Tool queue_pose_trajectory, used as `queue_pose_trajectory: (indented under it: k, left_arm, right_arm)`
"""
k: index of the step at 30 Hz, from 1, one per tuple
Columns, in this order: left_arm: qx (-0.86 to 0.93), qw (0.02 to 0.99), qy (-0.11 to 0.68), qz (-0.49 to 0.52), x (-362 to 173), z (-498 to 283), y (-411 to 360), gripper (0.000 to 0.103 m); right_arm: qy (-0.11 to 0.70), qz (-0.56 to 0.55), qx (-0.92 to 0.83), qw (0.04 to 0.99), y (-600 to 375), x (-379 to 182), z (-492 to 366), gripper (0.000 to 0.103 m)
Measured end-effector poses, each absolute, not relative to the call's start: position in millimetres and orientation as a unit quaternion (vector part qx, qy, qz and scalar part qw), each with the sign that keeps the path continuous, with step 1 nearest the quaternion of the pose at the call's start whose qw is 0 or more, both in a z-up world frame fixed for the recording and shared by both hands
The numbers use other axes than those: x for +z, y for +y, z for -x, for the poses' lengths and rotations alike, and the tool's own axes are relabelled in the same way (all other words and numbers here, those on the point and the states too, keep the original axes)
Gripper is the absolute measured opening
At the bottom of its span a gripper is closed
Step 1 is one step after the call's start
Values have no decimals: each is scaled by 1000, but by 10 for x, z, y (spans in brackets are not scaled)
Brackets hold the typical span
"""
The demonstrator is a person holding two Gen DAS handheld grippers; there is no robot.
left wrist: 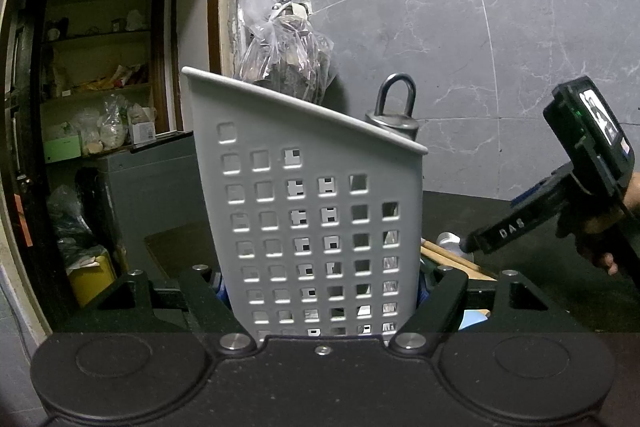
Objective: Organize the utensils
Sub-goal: 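Move the right tool back over the utensil pile, then grasp a silver spoon by its handle with the right tool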
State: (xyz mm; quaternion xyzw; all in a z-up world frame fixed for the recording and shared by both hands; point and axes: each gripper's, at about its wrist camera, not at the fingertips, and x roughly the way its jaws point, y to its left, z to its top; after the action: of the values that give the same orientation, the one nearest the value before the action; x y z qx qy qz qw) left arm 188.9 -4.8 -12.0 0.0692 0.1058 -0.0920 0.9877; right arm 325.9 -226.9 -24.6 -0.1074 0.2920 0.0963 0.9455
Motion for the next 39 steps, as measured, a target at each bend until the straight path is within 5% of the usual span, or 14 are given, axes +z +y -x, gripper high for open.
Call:
queue_pose_trajectory:
  k: [14,21,28,31,34,39]
  left_arm:
    - [-92,988,106,-70,-116,-1887,-61,77]
    - [-93,988,105,-70,-117,-1892,-60,77]
    - [-94,987,105,-71,-120,-1902,-58,77]
    - [-94,987,105,-71,-121,-1903,-60,77]
    - [-95,987,104,-71,-121,-1903,-56,77]
    - [-95,987,105,-71,-120,-1905,-57,77]
  right_arm:
    - [286,135,103,943,-2099,-296,-3396,101]
    - [298,119,87,943,-2329,-253,-3342,78]
    - [305,86,141,938,-2243,-259,-3472,77]
    - [302,80,157,937,-2205,-280,-3472,69]
    - [306,70,168,934,-2219,-257,-3442,39]
    - [302,67,160,937,-2279,-250,-3372,24]
